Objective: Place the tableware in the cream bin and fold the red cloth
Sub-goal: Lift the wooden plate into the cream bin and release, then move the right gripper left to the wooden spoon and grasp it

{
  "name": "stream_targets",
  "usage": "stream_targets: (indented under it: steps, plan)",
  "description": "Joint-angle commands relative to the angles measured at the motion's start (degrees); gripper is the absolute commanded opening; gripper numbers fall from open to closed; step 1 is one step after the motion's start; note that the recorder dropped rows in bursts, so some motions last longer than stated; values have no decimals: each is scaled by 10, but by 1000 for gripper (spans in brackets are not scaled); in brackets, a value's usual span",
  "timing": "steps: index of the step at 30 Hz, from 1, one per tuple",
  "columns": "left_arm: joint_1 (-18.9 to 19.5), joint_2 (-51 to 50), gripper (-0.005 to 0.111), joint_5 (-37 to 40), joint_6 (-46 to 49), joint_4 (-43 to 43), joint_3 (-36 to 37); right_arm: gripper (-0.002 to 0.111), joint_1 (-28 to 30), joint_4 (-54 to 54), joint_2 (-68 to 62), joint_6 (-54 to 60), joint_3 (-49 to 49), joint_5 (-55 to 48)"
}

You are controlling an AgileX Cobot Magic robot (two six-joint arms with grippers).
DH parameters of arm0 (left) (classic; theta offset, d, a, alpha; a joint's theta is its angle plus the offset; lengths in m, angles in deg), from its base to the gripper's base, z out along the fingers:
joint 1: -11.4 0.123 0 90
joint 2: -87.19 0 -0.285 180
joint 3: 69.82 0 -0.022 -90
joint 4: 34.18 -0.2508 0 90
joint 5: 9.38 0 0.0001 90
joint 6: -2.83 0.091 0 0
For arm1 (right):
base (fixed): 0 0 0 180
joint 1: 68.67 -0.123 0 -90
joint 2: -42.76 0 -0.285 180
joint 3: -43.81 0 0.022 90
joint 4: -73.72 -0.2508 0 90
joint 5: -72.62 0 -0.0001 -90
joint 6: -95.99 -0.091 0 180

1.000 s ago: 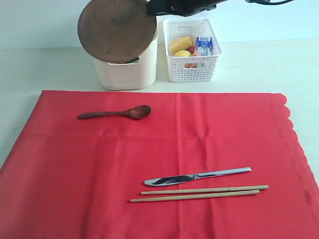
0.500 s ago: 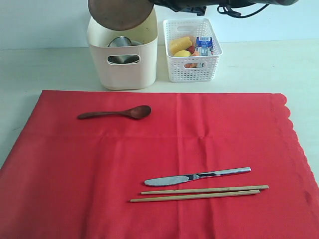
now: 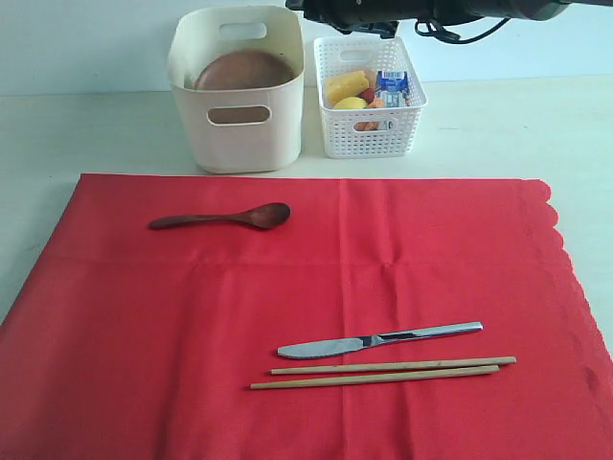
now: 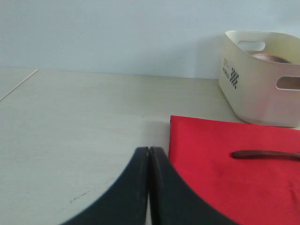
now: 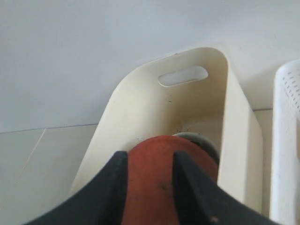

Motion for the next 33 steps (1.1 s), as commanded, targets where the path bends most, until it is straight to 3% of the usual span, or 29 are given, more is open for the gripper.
stream_targets:
  steps: [1, 6, 9, 13, 20, 25, 33]
  plan:
    - [-4, 3, 3, 0, -1, 3, 0, 52, 2, -1, 7, -1, -7, -15]
    - [-4, 3, 3, 0, -1, 3, 0, 58, 18, 60, 33, 0, -7, -100]
    - [-4, 3, 3, 0, -1, 3, 0, 58, 35, 167, 50, -4, -8, -141]
    - [-4, 3, 3, 0, -1, 3, 0, 56, 65, 296, 73, -99, -8, -208]
    - [-4, 3, 3, 0, -1, 3, 0, 32, 82, 461, 116, -155, -8, -332]
    - [-4, 3, 3, 0, -1, 3, 0, 16, 82, 487, 153, -150, -8, -404]
    - [-4, 3, 3, 0, -1, 3, 0, 12, 26, 487, 158, -116, -8, -424]
